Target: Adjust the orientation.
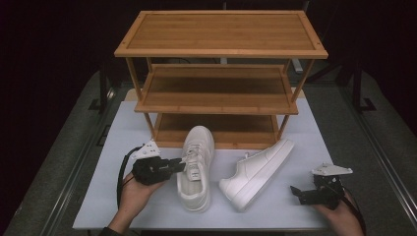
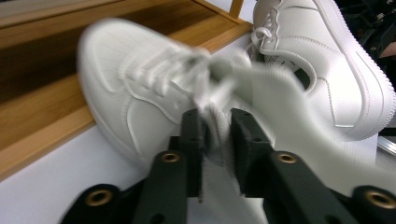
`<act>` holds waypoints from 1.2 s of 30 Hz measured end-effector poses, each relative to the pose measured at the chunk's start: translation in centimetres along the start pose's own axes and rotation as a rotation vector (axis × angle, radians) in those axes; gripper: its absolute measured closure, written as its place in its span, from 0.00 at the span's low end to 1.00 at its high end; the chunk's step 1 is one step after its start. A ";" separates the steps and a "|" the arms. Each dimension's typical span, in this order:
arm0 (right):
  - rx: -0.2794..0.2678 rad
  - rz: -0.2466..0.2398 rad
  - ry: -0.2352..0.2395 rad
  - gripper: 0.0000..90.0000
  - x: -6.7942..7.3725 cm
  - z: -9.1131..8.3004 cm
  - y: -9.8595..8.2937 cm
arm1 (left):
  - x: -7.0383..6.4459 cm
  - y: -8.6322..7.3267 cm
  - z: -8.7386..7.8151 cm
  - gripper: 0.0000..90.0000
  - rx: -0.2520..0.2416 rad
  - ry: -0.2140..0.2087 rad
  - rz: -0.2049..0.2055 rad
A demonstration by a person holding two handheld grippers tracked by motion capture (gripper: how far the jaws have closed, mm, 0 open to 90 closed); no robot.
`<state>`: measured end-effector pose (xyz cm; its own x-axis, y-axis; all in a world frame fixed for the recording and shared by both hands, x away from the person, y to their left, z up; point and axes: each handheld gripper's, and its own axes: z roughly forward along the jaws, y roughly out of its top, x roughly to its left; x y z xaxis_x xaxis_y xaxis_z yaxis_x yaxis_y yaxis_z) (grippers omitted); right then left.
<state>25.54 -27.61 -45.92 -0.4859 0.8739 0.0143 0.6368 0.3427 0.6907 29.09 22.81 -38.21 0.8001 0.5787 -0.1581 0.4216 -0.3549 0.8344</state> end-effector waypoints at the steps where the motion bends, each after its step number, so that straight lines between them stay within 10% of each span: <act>1: 0.000 -0.001 0.000 0.00 0.0 0.0 0.0 | 0.1 0.2 -0.3 0.90 0.003 0.034 0.026; 19: -0.001 0.000 0.000 0.00 0.0 0.0 0.0 | 3.2 -1.1 -4.2 0.94 -0.010 0.032 -0.026; 36: 0.008 0.001 -0.003 0.00 0.1 0.0 0.1 | 3.5 -3.6 -6.5 0.93 -0.032 0.055 -0.074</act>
<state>25.57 -27.53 -45.87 -0.4832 0.8754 0.0127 0.6420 0.3444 0.6850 27.59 30.94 -38.35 0.7423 0.6423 -0.1909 0.4638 -0.2870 0.8382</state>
